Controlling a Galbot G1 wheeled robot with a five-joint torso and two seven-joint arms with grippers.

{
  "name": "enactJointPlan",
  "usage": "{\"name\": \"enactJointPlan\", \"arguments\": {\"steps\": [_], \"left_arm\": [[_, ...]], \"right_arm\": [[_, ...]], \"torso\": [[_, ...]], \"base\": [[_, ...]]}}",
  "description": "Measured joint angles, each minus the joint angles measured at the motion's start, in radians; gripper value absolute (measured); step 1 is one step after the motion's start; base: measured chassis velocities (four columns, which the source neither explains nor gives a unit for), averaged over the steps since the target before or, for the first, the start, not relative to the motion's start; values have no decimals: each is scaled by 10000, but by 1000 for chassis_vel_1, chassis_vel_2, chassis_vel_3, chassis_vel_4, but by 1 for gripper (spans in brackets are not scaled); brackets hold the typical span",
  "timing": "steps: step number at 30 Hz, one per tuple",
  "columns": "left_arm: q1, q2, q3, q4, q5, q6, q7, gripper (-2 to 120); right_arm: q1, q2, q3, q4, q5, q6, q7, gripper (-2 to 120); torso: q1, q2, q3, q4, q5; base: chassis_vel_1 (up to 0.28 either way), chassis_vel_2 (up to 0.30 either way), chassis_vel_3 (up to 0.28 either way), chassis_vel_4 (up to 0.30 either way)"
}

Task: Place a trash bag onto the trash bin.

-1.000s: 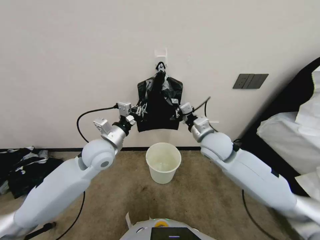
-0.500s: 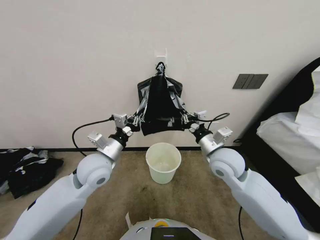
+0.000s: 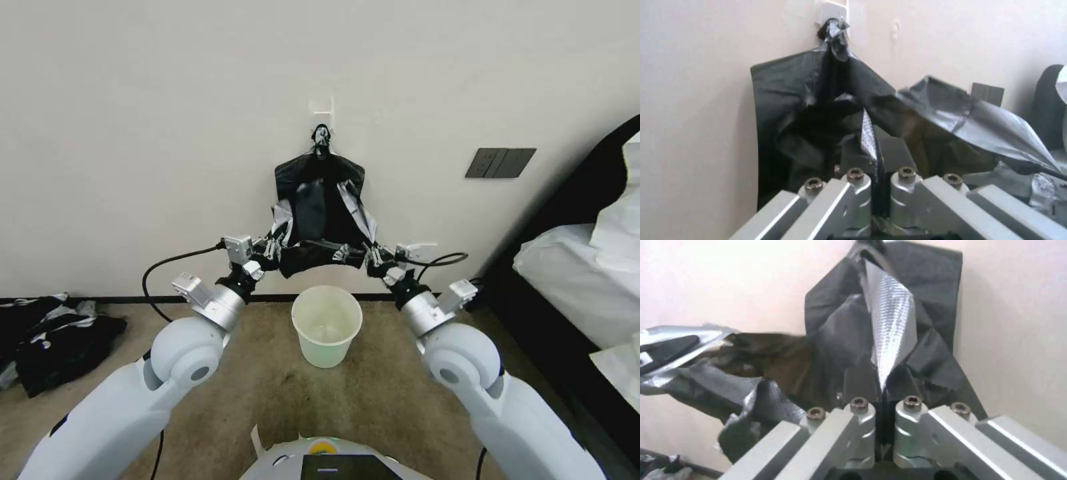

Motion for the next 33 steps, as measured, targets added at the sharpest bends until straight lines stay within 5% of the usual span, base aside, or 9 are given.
{"name": "enactJointPlan", "arguments": {"steps": [12, 24, 33], "left_arm": [[-678, 23, 435, 260, 142, -12, 99, 0], [-1106, -822, 1181, 1156, 772, -90, 208, 0], [-2488, -1420, 2274, 2005, 784, -52, 82, 0]], "right_arm": [[-753, 612, 16, 114, 329, -133, 237, 0], [-830, 1176, -15, -834, 309, 92, 252, 0], [-534, 980, 407, -1154, 454, 182, 198, 0]], "torso": [[0, 0, 1, 0, 1], [1, 0, 1, 1, 0], [1, 0, 1, -1, 1]], "base": [[0, 0, 0, 0], [0, 0, 0, 0], [0, 0, 0, 0]]}}
